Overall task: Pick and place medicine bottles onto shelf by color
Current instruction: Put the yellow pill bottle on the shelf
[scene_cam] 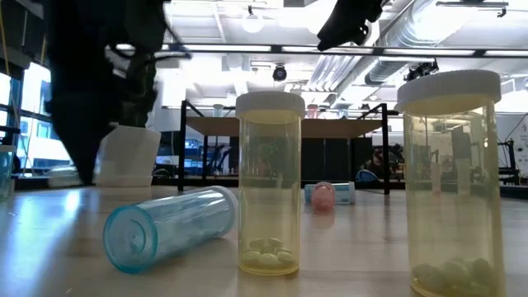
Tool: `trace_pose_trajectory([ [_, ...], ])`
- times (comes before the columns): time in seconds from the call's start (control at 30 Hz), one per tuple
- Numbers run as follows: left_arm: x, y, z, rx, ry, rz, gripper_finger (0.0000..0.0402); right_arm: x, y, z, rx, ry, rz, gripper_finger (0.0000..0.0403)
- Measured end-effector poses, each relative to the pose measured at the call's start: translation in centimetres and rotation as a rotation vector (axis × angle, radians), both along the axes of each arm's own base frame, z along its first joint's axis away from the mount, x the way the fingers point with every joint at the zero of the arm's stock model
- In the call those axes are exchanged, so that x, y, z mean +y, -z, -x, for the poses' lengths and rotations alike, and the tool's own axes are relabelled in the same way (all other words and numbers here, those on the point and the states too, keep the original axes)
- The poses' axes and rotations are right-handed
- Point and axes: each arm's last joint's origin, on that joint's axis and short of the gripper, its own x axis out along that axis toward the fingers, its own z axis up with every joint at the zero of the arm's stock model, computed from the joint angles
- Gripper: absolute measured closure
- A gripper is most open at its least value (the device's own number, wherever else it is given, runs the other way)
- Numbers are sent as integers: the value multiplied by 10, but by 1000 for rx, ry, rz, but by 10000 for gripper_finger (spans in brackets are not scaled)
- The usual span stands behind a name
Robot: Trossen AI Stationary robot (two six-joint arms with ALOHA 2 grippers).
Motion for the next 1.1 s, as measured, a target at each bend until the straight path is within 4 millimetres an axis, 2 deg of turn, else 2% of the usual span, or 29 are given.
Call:
trace_pose_trajectory([
  [0.27,-4,-28,-37,-218,257,-102,305,0,-2,-2,-22,-27,21,240],
  [0.6,-8,-62,-84,-620,538,-208,304,10,-3,-3,-32,-181,70,240],
  [0.83,3,-78,-99,-788,613,-305,304,23,-4,-4,-55,-279,100,223],
  [1.1,26,-91,-108,-858,675,-459,304,26,-10,-7,-126,-413,163,206],
])
